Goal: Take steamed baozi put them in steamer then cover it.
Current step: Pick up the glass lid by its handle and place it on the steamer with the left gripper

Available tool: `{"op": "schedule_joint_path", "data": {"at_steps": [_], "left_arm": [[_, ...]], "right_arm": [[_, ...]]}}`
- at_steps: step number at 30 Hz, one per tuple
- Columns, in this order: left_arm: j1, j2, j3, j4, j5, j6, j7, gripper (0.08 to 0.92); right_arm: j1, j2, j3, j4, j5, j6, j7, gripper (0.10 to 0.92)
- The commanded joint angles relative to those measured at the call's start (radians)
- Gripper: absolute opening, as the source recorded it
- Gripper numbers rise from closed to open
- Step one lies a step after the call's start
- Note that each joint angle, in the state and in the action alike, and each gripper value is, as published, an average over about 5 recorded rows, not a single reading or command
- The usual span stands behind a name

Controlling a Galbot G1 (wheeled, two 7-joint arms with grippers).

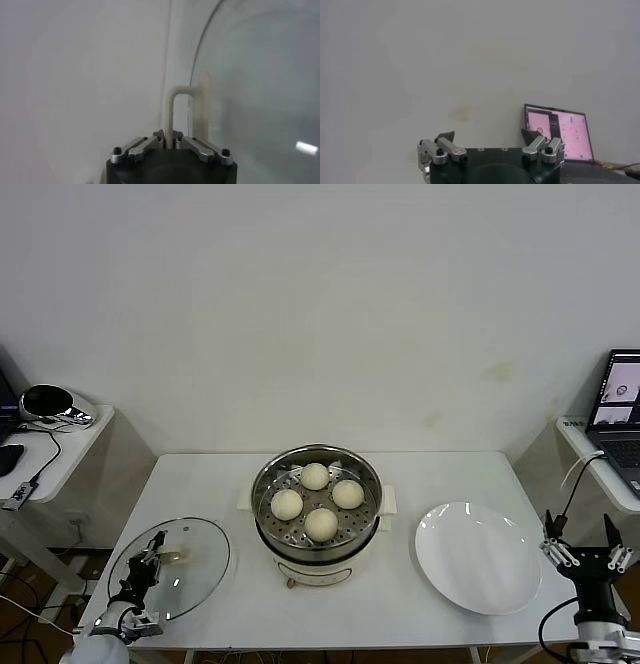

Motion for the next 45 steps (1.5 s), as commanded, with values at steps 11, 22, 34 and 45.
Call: {"op": "schedule_joint_path", "data": {"at_steps": [11, 22, 34, 45], "left_arm": [[0.028, 0.247, -0.171, -0.457, -0.200, 0.221, 0.196, 0.159], [-0.254, 0.291, 0.291, -0.570, -0.236, 0.392, 0.253, 0.159], [-0.617, 0.017, 0.690, -0.432, -0.016, 0.590, 0.401, 0.159], [-0.602, -0.137, 0.730, -0.362, 0.189, 0.660, 0.459, 0.159]], "right_arm": [[-0.016, 0.003, -0.065, 0.021, -0.037, 0.008, -0.009, 0.823], [-0.014, 0.065, -0.145, 0.020, -0.136, 0.031, -0.003, 0.823], [-0.007, 0.095, -0.160, 0.029, -0.179, 0.025, 0.006, 0.823], [0.000, 0.101, -0.164, 0.019, -0.186, 0.028, 0.007, 0.823]]}}
